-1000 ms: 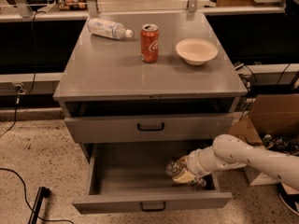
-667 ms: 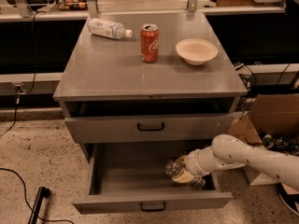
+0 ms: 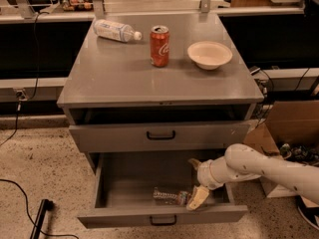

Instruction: Place water bottle into middle drawer

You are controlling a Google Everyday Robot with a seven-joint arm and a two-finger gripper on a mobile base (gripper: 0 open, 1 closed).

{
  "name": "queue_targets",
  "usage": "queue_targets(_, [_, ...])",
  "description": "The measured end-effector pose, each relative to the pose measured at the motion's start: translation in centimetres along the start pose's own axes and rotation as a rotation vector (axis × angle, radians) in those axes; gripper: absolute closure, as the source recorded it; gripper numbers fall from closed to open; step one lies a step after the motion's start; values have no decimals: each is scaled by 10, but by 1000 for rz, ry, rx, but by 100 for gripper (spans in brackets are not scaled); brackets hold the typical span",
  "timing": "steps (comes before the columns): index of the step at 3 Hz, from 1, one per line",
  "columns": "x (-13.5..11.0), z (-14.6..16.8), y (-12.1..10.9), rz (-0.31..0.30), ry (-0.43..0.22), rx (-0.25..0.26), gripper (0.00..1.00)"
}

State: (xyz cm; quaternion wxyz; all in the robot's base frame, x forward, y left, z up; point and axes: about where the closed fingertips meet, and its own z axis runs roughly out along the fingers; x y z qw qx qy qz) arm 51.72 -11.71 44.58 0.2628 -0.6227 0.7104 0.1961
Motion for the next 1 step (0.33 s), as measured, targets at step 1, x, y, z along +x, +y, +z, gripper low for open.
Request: queue_targets(1, [0, 0, 0, 0, 0, 0, 0])
